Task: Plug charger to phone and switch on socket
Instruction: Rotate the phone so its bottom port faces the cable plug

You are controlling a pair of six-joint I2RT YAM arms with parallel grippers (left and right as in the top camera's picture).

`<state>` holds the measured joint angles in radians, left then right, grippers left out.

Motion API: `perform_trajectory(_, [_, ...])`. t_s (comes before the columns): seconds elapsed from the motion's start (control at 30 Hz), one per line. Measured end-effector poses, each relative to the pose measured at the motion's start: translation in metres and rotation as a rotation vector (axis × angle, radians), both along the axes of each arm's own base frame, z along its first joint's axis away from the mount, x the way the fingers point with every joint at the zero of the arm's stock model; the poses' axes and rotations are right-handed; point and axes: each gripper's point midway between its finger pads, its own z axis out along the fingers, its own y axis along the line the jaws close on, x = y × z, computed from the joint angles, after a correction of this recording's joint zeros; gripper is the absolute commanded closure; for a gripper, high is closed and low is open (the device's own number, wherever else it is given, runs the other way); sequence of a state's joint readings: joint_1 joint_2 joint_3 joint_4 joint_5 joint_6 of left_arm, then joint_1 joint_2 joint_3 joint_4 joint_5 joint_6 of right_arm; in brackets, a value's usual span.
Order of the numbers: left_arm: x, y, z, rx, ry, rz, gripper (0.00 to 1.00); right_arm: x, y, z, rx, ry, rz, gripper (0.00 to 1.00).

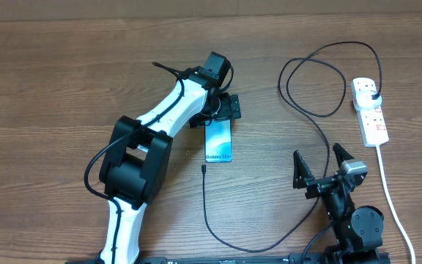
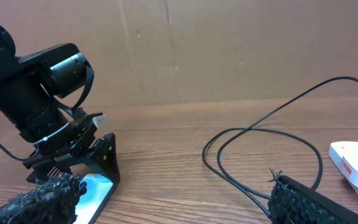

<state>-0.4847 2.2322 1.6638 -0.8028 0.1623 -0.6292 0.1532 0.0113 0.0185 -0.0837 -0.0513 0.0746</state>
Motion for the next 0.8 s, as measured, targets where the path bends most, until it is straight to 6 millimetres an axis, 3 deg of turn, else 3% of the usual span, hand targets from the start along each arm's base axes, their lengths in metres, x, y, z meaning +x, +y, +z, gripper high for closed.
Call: perform_trajectory(0.8, [-0.0006, -0.0006, -0.0005, 0.012, -0.006, -0.007, 0.0, 0.0, 0.0, 0.0, 0.0, 0.0, 0.0, 0.0])
